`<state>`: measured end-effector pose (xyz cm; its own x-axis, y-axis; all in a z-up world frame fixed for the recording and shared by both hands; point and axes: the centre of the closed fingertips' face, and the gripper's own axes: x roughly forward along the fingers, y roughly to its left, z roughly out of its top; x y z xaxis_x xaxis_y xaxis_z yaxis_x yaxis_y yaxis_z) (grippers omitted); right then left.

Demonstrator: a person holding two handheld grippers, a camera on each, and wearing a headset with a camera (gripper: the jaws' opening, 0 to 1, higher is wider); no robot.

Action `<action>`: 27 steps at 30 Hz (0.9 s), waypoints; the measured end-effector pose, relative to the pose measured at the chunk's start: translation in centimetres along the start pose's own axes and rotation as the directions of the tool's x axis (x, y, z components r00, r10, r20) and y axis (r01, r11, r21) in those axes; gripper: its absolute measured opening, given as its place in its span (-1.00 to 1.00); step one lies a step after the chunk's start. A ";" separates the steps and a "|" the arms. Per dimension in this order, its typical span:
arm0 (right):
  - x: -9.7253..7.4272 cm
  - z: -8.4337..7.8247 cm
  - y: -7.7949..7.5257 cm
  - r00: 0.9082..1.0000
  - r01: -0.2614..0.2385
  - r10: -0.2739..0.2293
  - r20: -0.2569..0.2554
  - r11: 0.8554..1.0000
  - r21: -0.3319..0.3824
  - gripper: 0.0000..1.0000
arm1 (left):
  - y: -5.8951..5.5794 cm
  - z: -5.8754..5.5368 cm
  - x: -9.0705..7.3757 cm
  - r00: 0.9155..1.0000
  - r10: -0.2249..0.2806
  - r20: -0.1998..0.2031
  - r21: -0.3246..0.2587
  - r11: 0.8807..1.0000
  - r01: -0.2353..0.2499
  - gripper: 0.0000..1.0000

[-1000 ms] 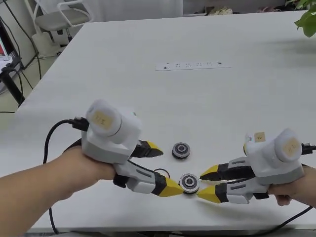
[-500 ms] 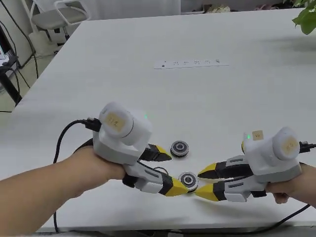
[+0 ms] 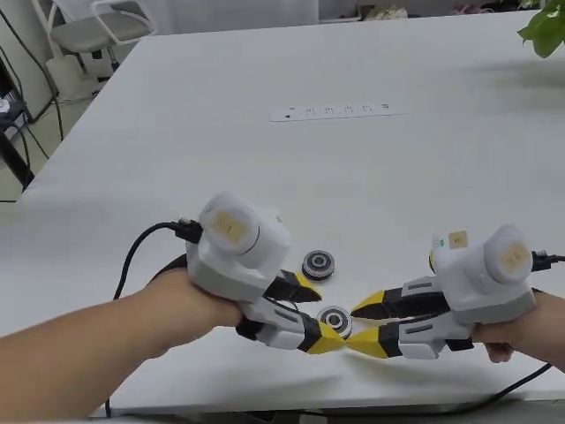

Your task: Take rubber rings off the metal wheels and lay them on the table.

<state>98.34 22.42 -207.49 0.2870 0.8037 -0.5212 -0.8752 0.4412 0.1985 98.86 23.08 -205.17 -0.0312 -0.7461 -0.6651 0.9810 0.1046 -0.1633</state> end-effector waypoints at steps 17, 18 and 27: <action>0.0 -0.3 0.1 1.000 -0.003 0.004 -0.008 1.000 0.010 -0.54 | 0.0 -0.4 0.9 1.000 0.008 -0.019 0.047 0.999 -0.007 -0.63; 0.0 -0.3 0.1 1.000 -0.003 0.003 -0.008 1.000 0.010 -0.54 | 0.0 -0.4 0.9 1.000 0.011 -0.018 0.054 0.998 -0.010 -0.65; -0.1 -0.2 0.0 1.000 0.002 -0.002 -0.006 1.000 0.015 -0.54 | 0.2 -0.5 1.2 0.998 0.061 -0.017 0.151 0.987 -0.058 -0.78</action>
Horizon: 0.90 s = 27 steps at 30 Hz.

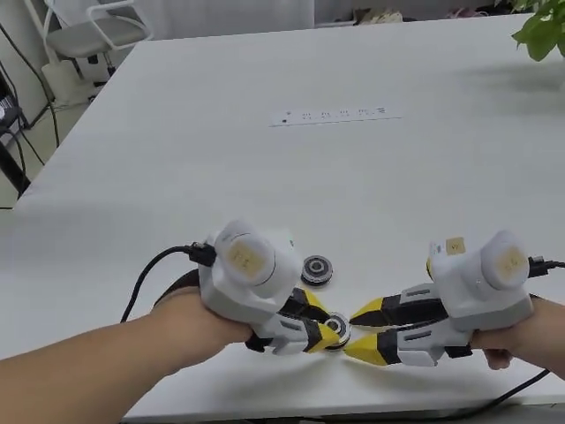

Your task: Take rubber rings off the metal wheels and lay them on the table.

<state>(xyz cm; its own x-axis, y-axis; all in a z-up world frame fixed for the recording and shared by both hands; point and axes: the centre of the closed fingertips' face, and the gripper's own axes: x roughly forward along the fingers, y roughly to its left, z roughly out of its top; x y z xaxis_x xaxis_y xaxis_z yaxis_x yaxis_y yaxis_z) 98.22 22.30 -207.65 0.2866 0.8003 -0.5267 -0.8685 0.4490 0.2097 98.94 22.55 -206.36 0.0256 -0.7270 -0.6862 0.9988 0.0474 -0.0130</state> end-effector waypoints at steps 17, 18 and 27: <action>0.1 0.3 -0.2 1.000 0.007 -0.007 0.009 1.000 -0.007 -0.55 | 0.1 0.1 0.0 0.999 0.024 0.028 0.025 0.999 -0.025 -0.83; 0.2 0.3 -0.2 1.000 0.005 -0.005 0.008 1.000 -0.011 -0.55 | 0.2 0.1 0.0 0.999 0.029 0.029 0.026 0.999 -0.030 -0.85; 0.5 0.4 0.0 1.000 -0.004 0.004 0.001 0.999 -0.036 -0.53 | 0.2 0.1 -0.1 0.999 0.040 0.033 0.035 0.999 -0.041 -0.85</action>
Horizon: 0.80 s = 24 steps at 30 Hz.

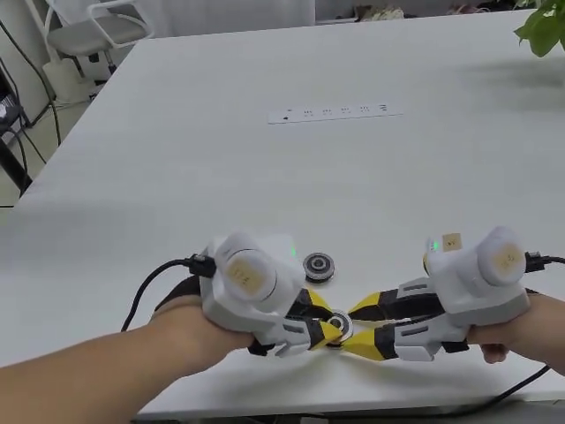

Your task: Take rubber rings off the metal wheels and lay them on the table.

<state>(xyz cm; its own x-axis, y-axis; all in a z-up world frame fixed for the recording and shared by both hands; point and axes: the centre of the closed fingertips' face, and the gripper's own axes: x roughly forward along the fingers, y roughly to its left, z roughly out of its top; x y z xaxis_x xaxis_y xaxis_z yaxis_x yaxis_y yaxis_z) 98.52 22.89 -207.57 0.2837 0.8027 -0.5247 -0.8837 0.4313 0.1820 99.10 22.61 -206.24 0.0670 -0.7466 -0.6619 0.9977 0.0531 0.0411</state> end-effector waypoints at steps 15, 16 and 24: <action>0.5 0.1 -0.1 1.000 0.000 -0.001 -0.023 0.998 -0.063 -0.51 | 0.1 0.0 0.1 1.000 0.007 0.007 -0.003 1.000 -0.007 -0.85; 0.4 0.0 -0.1 1.000 -0.003 0.002 -0.026 0.998 -0.064 -0.53 | 0.1 0.0 0.1 1.000 0.007 0.007 -0.003 1.000 -0.007 -0.85; 0.2 -0.3 -0.1 0.999 0.007 -0.009 -0.034 0.998 -0.066 -0.56 | 0.1 0.0 0.2 1.000 0.010 0.006 -0.003 1.000 -0.009 -0.85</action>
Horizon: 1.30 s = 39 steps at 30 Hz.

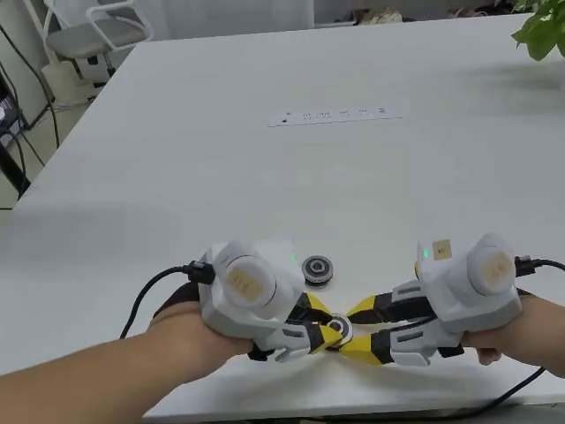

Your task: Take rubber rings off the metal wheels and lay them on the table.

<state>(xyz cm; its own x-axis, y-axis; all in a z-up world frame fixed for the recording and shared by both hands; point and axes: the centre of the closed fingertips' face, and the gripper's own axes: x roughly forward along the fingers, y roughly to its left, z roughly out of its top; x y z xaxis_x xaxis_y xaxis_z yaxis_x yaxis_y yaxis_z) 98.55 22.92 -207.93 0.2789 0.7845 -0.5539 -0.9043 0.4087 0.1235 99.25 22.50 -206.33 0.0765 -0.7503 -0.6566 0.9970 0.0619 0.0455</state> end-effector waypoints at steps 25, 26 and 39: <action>-0.3 -0.3 -0.1 1.000 0.005 -0.004 -0.006 1.000 0.016 -0.63 | 0.0 0.0 0.1 1.000 0.003 0.001 -0.001 1.000 -0.003 -0.85; -0.3 -0.3 -0.1 1.000 0.005 -0.005 -0.006 1.000 0.016 -0.64 | 0.0 0.0 0.1 1.000 0.003 0.002 -0.001 1.000 -0.003 -0.85; -0.8 -0.9 -0.3 0.999 0.020 -0.020 -0.025 1.000 0.006 -1.00 | 0.0 0.0 0.0 1.000 0.003 0.004 -0.005 1.000 -0.003 -0.85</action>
<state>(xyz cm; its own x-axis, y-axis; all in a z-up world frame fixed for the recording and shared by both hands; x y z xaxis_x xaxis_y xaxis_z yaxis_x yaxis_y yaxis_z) 98.30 21.79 -208.22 0.2884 0.7641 -0.5771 -0.8964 0.4272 0.1177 99.24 22.49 -206.34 0.0797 -0.7526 -0.6536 0.9968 0.0673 0.0440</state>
